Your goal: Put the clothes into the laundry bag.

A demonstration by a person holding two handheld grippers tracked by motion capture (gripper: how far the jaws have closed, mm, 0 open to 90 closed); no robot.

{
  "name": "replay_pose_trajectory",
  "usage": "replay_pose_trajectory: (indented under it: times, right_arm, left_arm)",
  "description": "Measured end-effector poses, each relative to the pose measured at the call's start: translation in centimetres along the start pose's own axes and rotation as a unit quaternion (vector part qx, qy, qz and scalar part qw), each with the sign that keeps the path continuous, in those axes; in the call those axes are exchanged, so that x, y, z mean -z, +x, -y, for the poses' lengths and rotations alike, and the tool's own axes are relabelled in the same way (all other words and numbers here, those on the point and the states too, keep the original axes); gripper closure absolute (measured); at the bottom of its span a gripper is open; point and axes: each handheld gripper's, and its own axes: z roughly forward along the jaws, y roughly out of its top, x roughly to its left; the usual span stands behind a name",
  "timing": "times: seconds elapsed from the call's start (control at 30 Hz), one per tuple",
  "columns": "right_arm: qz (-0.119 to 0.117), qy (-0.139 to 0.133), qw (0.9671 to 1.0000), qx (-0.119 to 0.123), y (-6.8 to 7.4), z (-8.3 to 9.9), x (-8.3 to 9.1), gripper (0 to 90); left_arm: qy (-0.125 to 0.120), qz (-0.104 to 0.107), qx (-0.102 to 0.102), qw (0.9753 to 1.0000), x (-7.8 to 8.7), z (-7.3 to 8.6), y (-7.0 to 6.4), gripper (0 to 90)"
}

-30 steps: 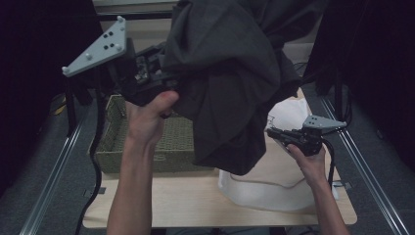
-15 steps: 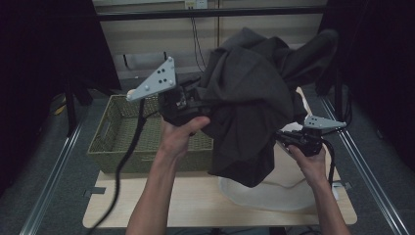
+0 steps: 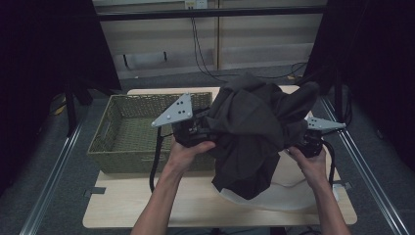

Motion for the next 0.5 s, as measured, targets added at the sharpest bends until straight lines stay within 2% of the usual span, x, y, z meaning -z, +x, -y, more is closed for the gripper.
replay_pose_trajectory:
  times: [0.03,0.07,0.27,0.4,0.5]
  right_arm:
    - [-0.003,0.005,0.9999,0.009,-0.1,0.1,0.0,88.5]
    - [-0.002,0.004,1.0,-0.001,0.0,0.1,-0.1,88.5]
    - [-0.004,0.006,1.0,0.001,0.1,0.1,-0.4,88.5]
    - [-0.009,0.009,0.9999,0.005,0.0,0.2,-0.5,88.5]
    - [-0.004,0.011,0.9999,0.003,0.1,0.2,-0.7,88.5]
  left_arm:
    - [0.002,0.003,-0.002,1.0,0.2,0.6,0.0,59.2]
    - [0.003,0.002,0.0,1.0,0.3,0.9,0.0,59.2]
    - [0.027,0.001,-0.008,0.9996,1.0,2.9,0.0,59.2]
    - [0.042,0.001,-0.002,0.9991,1.1,4.5,-0.3,59.1]
    - [0.078,0.006,-0.009,0.9969,0.5,6.0,-0.9,59.1]
